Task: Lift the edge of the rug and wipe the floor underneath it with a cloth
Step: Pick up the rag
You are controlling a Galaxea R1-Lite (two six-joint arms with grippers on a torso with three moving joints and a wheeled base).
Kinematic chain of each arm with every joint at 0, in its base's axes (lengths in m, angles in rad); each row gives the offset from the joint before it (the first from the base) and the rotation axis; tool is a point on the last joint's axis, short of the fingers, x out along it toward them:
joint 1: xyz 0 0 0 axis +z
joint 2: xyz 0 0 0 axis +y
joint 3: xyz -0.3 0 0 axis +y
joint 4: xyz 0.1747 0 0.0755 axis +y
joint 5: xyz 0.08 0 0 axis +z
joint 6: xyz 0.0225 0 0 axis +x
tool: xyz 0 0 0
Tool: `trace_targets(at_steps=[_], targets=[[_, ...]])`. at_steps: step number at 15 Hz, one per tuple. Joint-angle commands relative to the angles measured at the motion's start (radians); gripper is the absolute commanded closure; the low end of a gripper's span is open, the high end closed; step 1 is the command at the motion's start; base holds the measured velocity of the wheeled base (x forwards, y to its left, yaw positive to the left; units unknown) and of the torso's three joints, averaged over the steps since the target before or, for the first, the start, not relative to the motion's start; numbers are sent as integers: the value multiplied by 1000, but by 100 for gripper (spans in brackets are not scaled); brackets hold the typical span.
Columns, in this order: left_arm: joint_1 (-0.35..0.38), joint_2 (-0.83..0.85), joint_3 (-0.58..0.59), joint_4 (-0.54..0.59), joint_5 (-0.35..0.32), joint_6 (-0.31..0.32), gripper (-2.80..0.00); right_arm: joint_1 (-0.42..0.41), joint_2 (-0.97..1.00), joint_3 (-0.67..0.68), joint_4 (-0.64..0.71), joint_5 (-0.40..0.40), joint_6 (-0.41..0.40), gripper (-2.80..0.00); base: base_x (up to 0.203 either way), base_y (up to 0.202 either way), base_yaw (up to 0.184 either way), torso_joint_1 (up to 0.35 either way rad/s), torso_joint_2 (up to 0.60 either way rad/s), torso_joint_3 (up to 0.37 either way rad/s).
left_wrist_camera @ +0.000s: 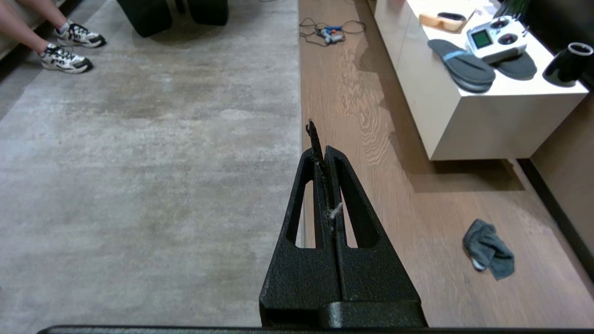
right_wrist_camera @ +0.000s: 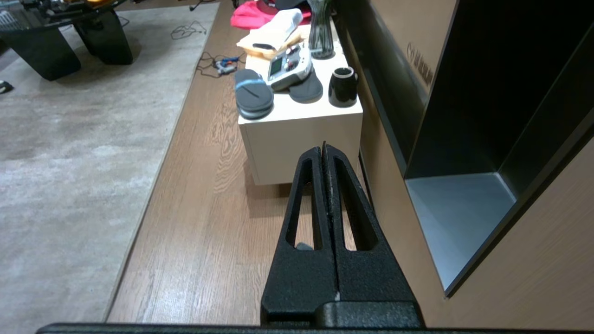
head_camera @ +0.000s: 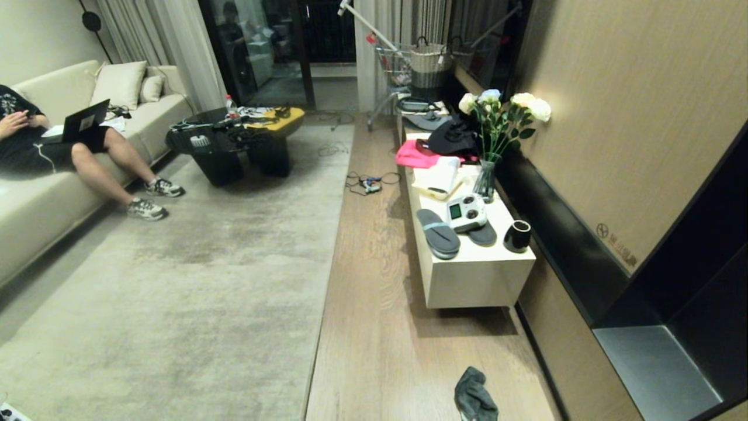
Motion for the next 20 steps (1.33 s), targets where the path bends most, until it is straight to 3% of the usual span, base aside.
trace_targets(at_steps=[1,18,20], targets=[[0,0,0,1,0,0,0,0,1,0,0,0,0,0,0,0,0,-178,540,354],[-1,0,0,1,0,-1,0,0,1,0,0,0,0,0,0,0,0,-73,464,391],[1,0,0,1,0,-1,0,1,1,0,0,0,0,0,0,0,0,0,75,89]])
